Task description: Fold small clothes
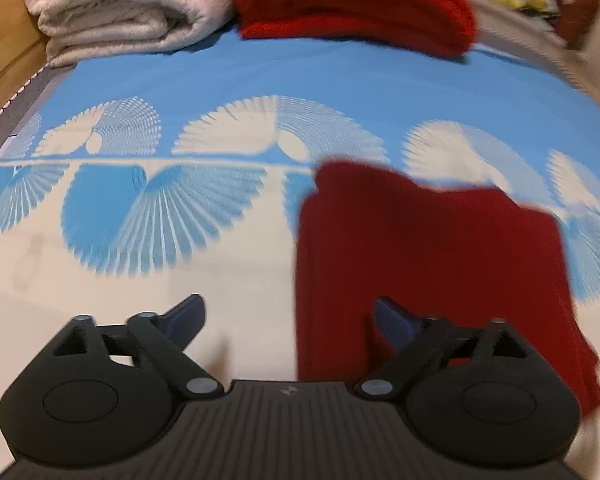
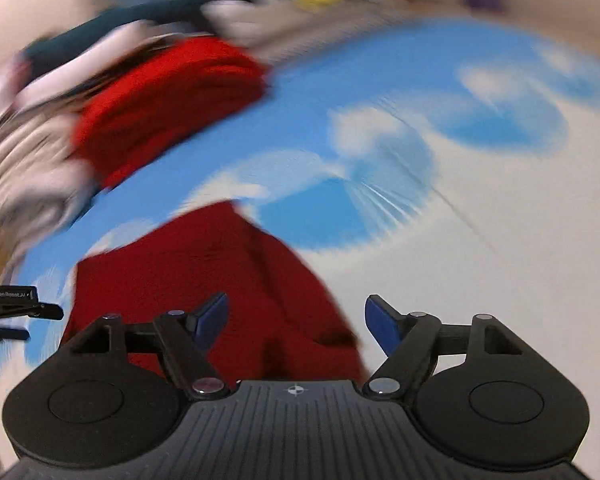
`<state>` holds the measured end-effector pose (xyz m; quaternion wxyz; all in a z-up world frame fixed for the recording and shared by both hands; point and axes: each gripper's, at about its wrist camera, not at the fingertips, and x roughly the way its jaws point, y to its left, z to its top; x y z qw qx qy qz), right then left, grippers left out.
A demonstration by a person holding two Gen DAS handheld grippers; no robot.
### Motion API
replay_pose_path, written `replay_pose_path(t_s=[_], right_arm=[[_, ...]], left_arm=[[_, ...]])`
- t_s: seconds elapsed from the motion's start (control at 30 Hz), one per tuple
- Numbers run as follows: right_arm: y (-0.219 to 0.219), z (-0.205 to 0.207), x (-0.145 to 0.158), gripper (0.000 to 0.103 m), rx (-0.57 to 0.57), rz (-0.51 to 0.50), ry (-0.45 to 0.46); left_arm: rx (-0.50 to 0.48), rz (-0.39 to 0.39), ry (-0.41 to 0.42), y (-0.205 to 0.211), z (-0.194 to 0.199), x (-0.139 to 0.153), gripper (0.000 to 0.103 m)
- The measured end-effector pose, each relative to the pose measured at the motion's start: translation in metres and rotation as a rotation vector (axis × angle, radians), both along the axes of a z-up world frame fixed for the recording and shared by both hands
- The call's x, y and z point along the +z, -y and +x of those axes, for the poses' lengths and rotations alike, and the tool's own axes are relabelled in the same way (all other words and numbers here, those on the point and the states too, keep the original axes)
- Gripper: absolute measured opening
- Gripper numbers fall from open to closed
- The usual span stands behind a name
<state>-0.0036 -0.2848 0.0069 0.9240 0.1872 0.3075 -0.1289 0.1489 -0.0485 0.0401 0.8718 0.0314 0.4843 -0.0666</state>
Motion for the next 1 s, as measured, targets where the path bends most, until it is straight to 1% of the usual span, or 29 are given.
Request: replay_pose_path(t_s=[0.03,0.07,0.1,0.17,0.2,0.23,0.27,0.3,0.33,0.4,0.47,0.5,0.57,0.6,0.63,0.67,0.7,0.73,0.8,0.83,0.87,0.93,0.97,1.0], right_arm=[[-0.013,0.008,0.0,0.076,0.071,-0.052,0.02],[-0.026,0.017,-0.003,0.072,0.121,-0.102,0.024],[-0.036,0.025,-0.006,0.071,0.157,-0.14,0.025],[-0.053,0.04,-0.024,0.07,0.219,-0.195,0.003],[-0.058,0.048,-0.038,0.069,0.251,-0.209,-0.033],[-0.06,0.05,-0.047,0.07,0.253,-0.223,-0.036],[-0.06,0.05,-0.056,0.075,0.248,-0.234,-0.022],[-0.06,0.05,-0.059,0.079,0.252,-0.243,-0.006],[-0.059,0.05,-0.059,0.08,0.262,-0.244,0.002],[-0.05,0.049,-0.056,0.081,0.249,-0.203,-0.004],[-0.045,0.045,-0.042,0.081,0.203,-0.161,-0.04],[-0.046,0.038,-0.031,0.08,0.175,-0.158,-0.049],[-0.052,0.017,-0.003,0.082,0.146,-0.163,0.007],[-0.059,0.0,0.012,0.086,0.145,-0.183,0.046],[-0.065,-0.018,0.02,0.089,0.146,-0.202,0.078],[-0.074,-0.038,0.026,0.095,0.144,-0.225,0.103],[-0.084,-0.06,0.027,0.098,0.142,-0.247,0.12],[-0.091,-0.08,0.023,0.099,0.141,-0.257,0.129],[-0.105,-0.119,0.009,0.099,0.106,-0.271,0.115],[-0.112,-0.135,0.001,0.099,0.081,-0.267,0.095],[-0.12,-0.145,-0.005,0.099,0.091,-0.251,0.078],[-0.132,-0.16,-0.015,0.099,0.129,-0.233,0.052],[-0.138,-0.163,-0.019,0.099,0.144,-0.245,0.031],[-0.141,-0.166,-0.022,0.099,0.148,-0.26,0.013]], left_arm=[[-0.015,-0.018,0.01,0.0,-0.021,-0.001,0.096],[-0.031,-0.028,0.015,0.002,-0.038,-0.004,0.096],[-0.037,-0.031,0.024,0.004,-0.049,-0.008,0.096],[-0.045,-0.007,0.049,0.01,-0.064,-0.023,0.096],[-0.045,0.026,0.061,0.012,-0.067,-0.033,0.103],[-0.039,0.052,0.077,0.013,-0.066,-0.045,0.103],[-0.047,0.057,0.087,0.014,-0.064,-0.057,0.103],[-0.054,0.05,0.074,0.014,-0.06,-0.064,0.103],[-0.043,0.03,0.057,0.012,-0.058,-0.067,0.103],[-0.028,-0.005,0.05,0.007,-0.055,-0.062,0.103],[-0.04,0.02,0.101,0.004,-0.061,-0.048,0.103],[-0.034,0.046,0.145,0.003,-0.069,-0.038,0.103],[-0.043,0.07,0.24,0.0,-0.089,-0.014,0.103],[-0.053,0.066,0.285,-0.003,-0.102,0.0,0.103],[-0.059,0.054,0.322,-0.007,-0.12,0.012,0.103],[-0.061,0.035,0.347,-0.012,-0.137,0.02,0.103],[-0.059,0.012,0.364,-0.018,-0.157,0.024,0.103],[-0.053,-0.006,0.361,-0.023,-0.178,0.024,0.103],[-0.057,-0.017,0.317,-0.026,-0.216,0.012,0.103],[-0.067,-0.006,0.301,-0.026,-0.23,0.005,0.103],[-0.08,0.016,0.298,-0.025,-0.242,-0.002,0.103],[-0.111,0.083,0.326,-0.017,-0.262,-0.017,0.103],[-0.112,0.106,0.336,-0.014,-0.267,-0.023,0.103],[-0.111,0.107,0.341,-0.014,-0.271,-0.027,0.103]])
